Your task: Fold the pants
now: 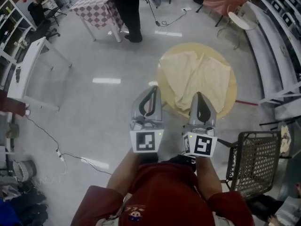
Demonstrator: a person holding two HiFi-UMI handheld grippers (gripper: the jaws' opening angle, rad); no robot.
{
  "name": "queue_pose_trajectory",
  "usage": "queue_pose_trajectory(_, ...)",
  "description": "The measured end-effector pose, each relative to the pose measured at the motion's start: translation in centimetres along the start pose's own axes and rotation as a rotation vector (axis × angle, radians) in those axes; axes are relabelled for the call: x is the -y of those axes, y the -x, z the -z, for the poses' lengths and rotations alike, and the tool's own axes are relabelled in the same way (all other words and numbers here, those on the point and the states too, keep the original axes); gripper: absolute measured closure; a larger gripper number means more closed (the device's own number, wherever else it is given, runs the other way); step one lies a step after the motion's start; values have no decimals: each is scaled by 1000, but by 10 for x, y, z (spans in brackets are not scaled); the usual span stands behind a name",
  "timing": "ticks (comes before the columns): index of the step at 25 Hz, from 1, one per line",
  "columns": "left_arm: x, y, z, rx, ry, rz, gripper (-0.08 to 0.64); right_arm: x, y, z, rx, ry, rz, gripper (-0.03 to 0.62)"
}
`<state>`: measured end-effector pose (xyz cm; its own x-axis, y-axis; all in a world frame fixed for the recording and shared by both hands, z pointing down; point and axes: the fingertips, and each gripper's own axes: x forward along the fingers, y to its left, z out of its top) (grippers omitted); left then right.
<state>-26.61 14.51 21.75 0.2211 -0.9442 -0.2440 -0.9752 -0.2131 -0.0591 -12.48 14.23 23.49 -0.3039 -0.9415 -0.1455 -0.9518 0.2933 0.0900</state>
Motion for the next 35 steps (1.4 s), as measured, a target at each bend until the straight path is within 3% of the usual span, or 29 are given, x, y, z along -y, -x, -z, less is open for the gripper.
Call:
queue_pose_trajectory(6, -51, 1, 7, -1, 13, 63, 554, -40, -21, 0, -9, 16, 67, 594)
queue_pose_trajectory(16, -67, -27, 32, 15, 47, 169, 554, -49, -42, 20, -19, 34, 167, 594)
queue_pose_trajectory(28, -30, -132, 71, -3, 56, 394, 554, 22, -93, 57, -53, -3, 377, 594)
queue_pose_trajectory(35, 14, -194, 84, 1, 65, 536, 554, 78, -113, 66, -68, -20, 493, 594)
